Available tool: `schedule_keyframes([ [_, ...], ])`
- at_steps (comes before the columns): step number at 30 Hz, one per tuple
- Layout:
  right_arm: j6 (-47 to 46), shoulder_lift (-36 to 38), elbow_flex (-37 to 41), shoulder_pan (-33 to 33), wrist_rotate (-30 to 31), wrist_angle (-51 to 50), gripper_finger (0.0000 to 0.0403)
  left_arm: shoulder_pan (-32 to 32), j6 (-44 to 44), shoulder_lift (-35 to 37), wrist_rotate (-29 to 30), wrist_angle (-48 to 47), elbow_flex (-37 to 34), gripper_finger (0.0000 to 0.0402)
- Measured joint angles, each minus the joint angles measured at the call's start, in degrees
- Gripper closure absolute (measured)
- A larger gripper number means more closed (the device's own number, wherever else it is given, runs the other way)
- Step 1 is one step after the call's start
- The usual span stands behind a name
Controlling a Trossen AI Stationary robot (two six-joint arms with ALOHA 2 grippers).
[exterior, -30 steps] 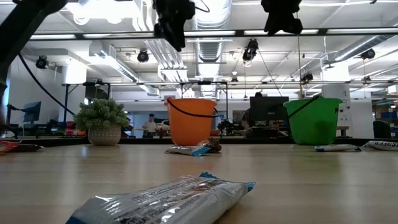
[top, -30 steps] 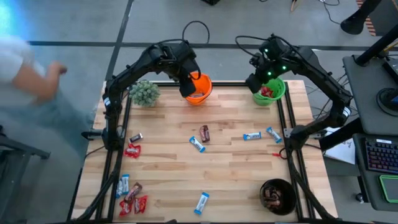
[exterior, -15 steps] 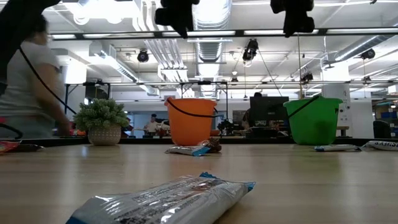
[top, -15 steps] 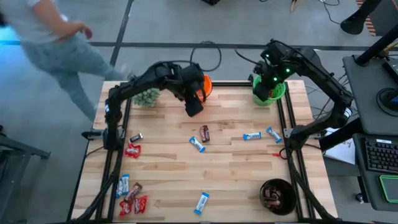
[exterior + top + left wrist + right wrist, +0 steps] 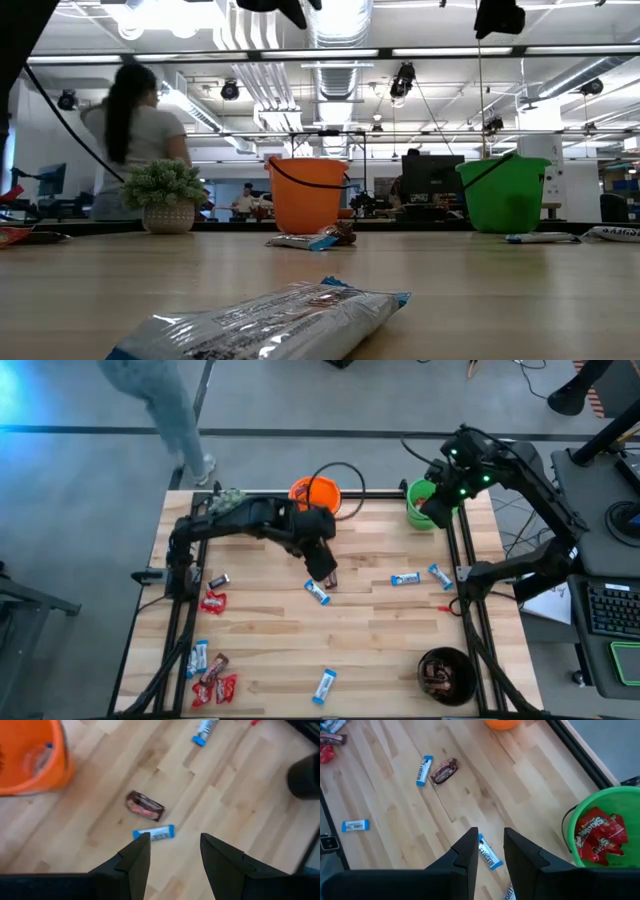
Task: Organize candy in baskets
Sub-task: Put the white chocolate bar into the orange bucket
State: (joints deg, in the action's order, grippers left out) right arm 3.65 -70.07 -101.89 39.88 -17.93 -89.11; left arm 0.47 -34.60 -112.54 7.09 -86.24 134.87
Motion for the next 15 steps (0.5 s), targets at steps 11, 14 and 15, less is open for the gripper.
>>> schedule_keyframes([
  [11, 0.9, 1.4, 0.0, 0.0, 0.0, 0.4, 0.0327, -9.0, -9.8, -3.5, -0.1, 0.4, 0.0, 0.0247],
  [14, 0.9, 1.4, 0.0, 0.0, 0.0, 0.3, 0.0323, -11.5, -12.2, -4.7, -0.1, 0.5, 0.0, 0.0247],
  [15, 0.9, 1.4, 0.0, 0.0, 0.0, 0.2, 0.0322, -12.2, -13.1, -5.2, -0.1, 0.6, 0.0, 0.0247],
])
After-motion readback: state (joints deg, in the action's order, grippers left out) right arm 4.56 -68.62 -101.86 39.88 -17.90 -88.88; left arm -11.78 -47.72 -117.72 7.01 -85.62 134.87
